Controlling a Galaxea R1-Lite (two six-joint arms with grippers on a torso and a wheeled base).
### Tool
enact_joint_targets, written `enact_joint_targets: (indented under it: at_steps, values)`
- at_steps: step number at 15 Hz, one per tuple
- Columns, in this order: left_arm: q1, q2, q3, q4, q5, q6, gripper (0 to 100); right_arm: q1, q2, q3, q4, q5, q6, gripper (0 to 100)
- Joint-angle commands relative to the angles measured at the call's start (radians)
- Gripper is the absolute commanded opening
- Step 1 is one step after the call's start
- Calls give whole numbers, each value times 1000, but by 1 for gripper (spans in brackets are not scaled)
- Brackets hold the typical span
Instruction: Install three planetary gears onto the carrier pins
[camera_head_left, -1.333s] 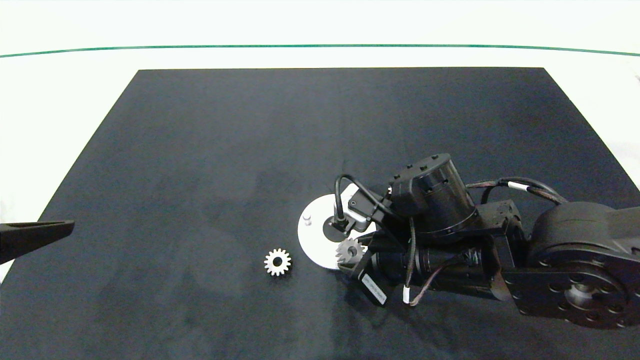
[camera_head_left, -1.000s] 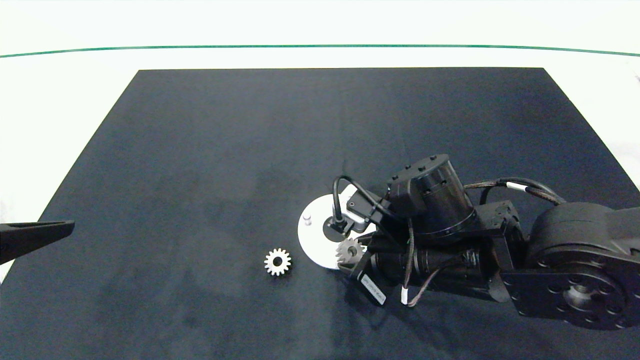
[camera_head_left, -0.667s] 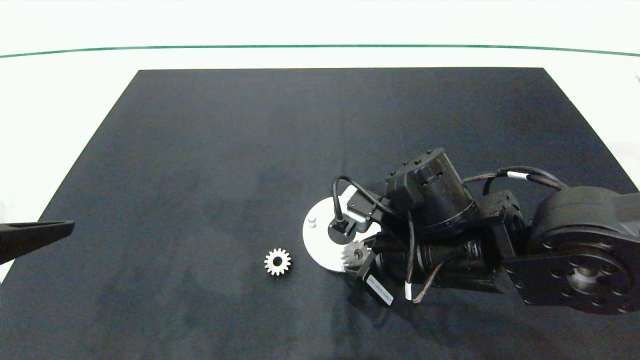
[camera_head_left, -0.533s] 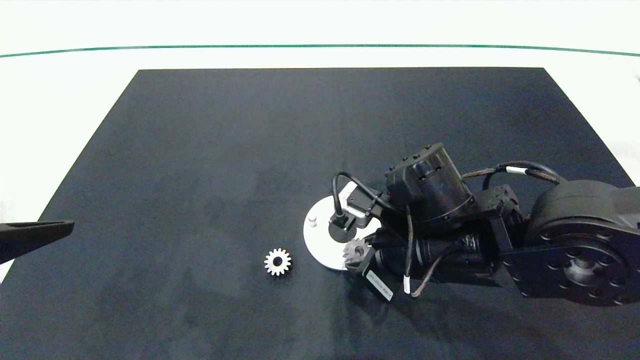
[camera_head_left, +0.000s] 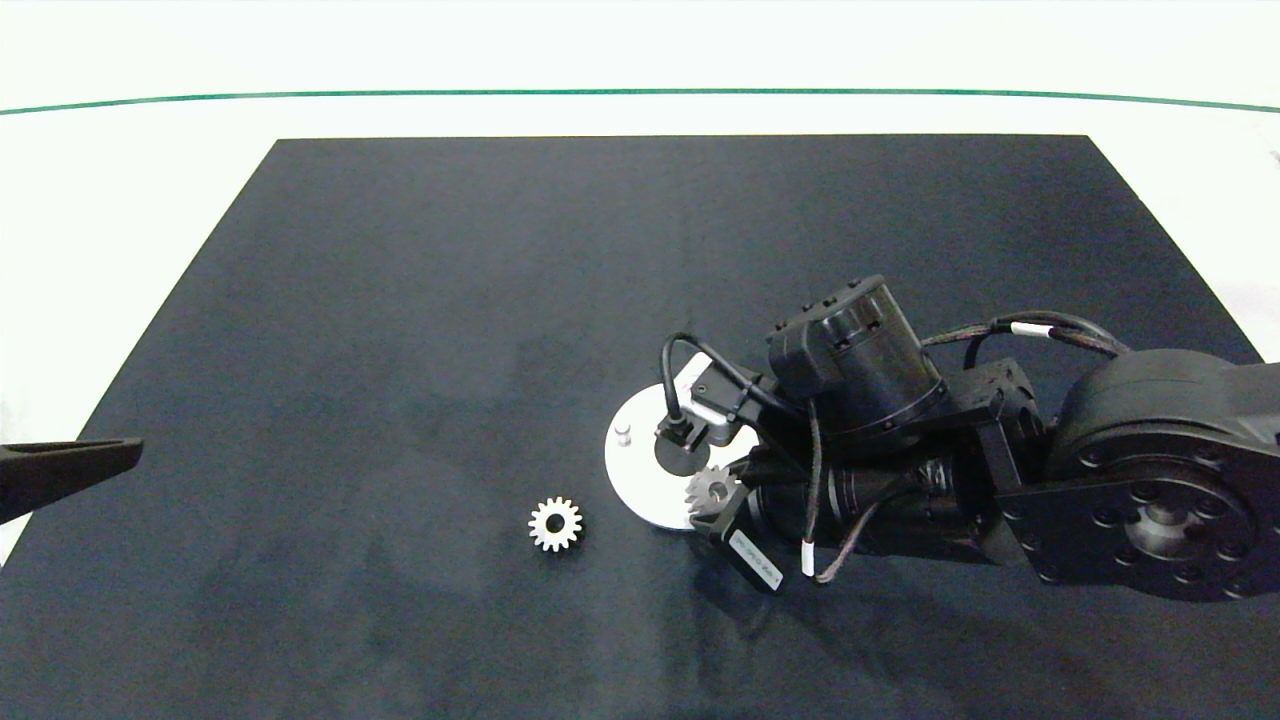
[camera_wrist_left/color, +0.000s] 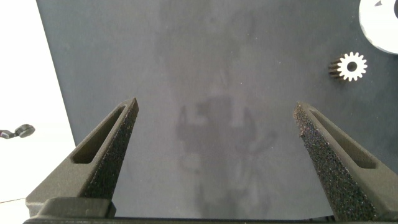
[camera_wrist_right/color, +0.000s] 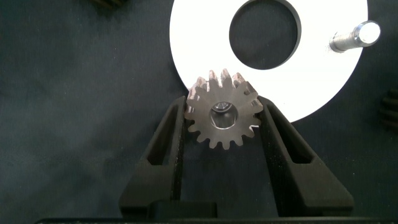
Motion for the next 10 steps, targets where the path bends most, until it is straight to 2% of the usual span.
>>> enact_joint_targets:
  at_steps: [1,10]
  values:
    - [0,0,-1,4,1,1,100,0,0,1,3,0,-2,22]
    - [0,-3,-1,5,1,1,100,-3,9,1,3,0,1,22]
